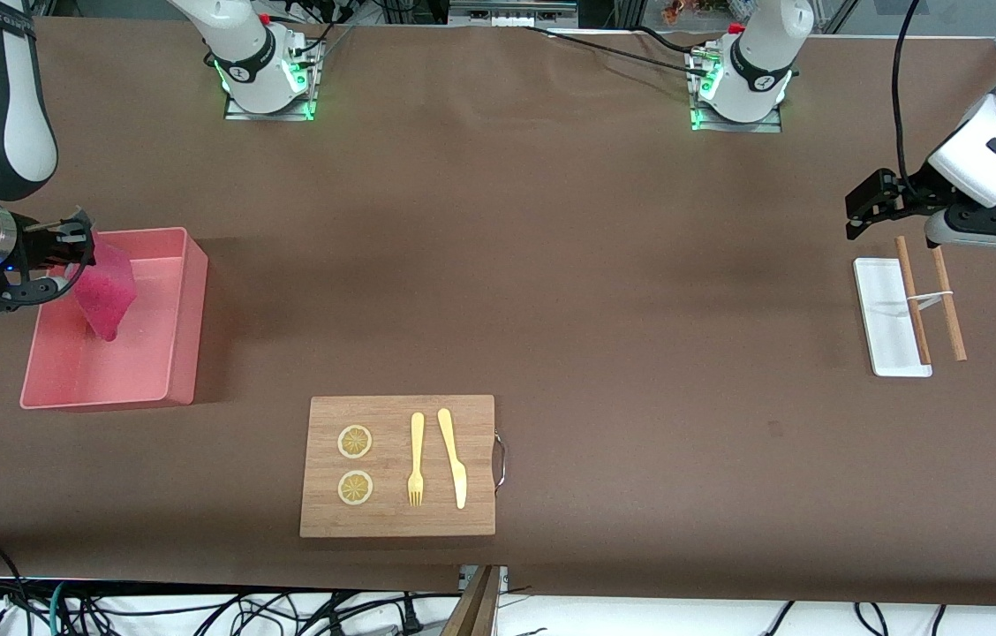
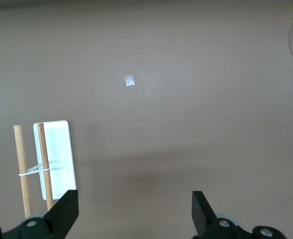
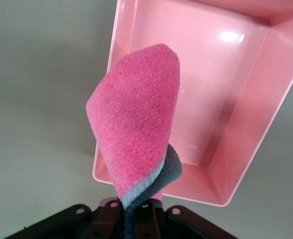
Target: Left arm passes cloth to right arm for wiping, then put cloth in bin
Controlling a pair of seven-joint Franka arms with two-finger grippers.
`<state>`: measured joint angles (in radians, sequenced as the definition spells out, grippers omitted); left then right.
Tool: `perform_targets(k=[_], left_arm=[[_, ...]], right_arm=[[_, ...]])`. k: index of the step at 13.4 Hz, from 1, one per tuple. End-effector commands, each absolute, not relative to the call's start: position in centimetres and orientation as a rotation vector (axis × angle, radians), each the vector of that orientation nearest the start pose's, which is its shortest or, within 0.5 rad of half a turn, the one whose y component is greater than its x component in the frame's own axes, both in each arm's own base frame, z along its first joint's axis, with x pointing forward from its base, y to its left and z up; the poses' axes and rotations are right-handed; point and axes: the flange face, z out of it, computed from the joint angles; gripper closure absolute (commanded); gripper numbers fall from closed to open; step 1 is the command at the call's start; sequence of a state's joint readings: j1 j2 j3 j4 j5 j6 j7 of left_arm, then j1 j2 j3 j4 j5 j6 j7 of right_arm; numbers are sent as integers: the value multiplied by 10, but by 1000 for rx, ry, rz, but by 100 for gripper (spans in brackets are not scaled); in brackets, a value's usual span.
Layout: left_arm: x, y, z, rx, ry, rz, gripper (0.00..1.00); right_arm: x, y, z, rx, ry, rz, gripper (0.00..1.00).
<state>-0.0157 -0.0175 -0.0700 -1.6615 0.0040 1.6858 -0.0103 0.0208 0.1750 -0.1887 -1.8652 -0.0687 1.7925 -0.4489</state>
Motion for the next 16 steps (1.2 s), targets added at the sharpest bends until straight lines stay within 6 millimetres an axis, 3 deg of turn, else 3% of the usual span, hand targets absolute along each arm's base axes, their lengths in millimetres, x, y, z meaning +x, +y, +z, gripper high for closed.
perform_targets(k=[1, 3, 6, 8, 11, 16], left_arm=[[561, -38, 606, -3185, 104, -81, 0], [561, -38, 606, -3190, 101, -81, 0], [561, -33, 607, -3190, 91, -84, 0], [561, -33, 607, -3190, 88, -84, 0], [561, -32, 606, -3190, 84, -82, 0], [559, -32, 610, -3190, 86, -92, 0]], right_arm=[[564, -97, 410, -3101, -520, 406, 0], [567, -98, 419, -3109, -484, 347, 0], [563, -94, 458, -3127, -456, 227, 0], [561, -65, 488, -3151, -404, 142, 0], [544, -24, 533, -3165, -235, 180, 0], [525, -9, 600, -3079, -95, 221, 0]])
